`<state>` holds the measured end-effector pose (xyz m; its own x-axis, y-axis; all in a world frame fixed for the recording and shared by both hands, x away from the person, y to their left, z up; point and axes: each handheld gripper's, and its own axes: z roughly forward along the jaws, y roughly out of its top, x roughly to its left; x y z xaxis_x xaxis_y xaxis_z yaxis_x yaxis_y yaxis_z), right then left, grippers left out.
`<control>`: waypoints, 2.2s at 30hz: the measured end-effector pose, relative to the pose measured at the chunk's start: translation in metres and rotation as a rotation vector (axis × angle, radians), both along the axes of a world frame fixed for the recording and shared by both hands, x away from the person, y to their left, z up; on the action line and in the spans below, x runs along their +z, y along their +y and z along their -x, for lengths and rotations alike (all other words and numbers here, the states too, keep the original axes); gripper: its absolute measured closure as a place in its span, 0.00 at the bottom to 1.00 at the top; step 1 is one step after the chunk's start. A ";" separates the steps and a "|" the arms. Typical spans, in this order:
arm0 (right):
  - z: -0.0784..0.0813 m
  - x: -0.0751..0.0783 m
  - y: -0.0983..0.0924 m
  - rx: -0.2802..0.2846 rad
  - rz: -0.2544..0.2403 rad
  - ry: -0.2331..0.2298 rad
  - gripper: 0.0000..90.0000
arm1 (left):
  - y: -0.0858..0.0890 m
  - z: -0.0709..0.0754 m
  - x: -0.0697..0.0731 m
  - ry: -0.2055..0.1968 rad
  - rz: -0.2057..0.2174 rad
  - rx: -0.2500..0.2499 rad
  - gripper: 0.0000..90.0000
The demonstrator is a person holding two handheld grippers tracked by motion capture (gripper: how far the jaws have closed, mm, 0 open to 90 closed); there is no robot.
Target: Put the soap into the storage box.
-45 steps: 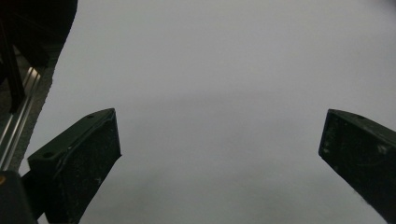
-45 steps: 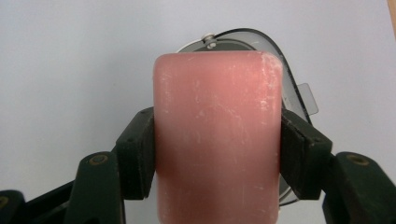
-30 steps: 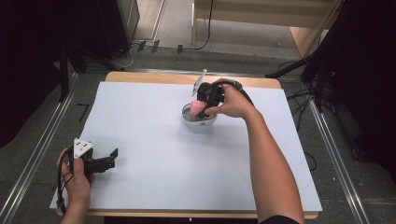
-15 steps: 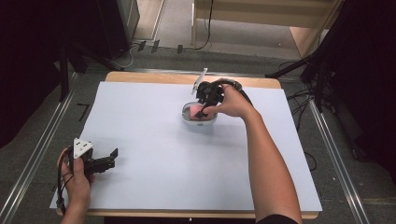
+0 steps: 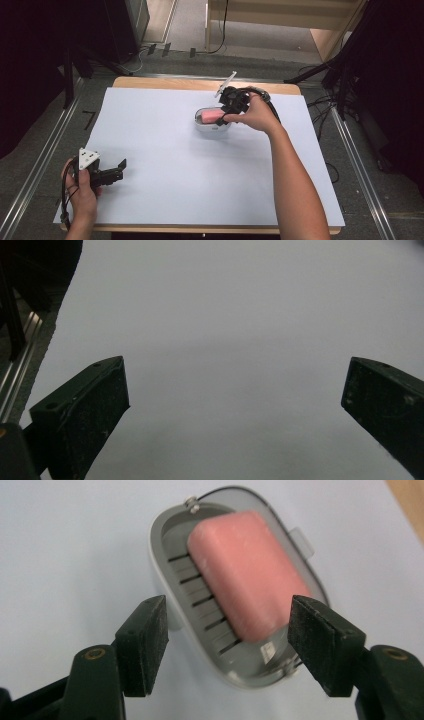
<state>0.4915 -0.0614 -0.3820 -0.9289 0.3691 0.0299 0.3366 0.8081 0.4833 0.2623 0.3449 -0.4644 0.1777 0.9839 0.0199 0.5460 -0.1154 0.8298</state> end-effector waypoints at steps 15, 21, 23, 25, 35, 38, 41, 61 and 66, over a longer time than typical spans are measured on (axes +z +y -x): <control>0.030 -0.011 -0.028 -0.096 -0.031 -0.027 0.27 | -0.001 0.000 0.000 -0.001 -0.006 0.002 0.00; 0.038 -0.012 -0.033 -0.162 -0.018 -0.040 0.21 | -0.001 0.000 0.000 0.000 -0.006 0.002 0.00; 0.041 -0.013 -0.035 -0.180 -0.020 -0.044 0.20 | -0.001 0.000 0.000 -0.002 -0.006 0.003 0.00; 0.045 -0.015 -0.037 -0.210 -0.021 -0.045 0.16 | -0.001 0.000 0.000 -0.002 -0.006 0.003 0.00; 0.065 -0.024 -0.048 -0.312 -0.022 -0.069 0.03 | -0.001 0.000 0.000 -0.001 -0.006 0.002 0.00; 0.069 -0.025 -0.051 -0.330 -0.027 -0.070 0.00 | -0.001 0.000 0.000 0.000 -0.006 0.002 0.00; 0.075 -0.026 -0.055 -0.347 -0.037 -0.076 0.00 | -0.001 0.000 0.000 0.000 -0.007 0.002 0.00; 0.106 -0.038 -0.086 -0.412 -0.094 -0.083 0.00 | -0.001 0.000 0.000 -0.001 -0.010 0.004 0.00; 0.112 -0.043 -0.095 -0.439 -0.106 -0.087 0.00 | -0.001 0.000 0.000 -0.001 -0.011 0.004 0.00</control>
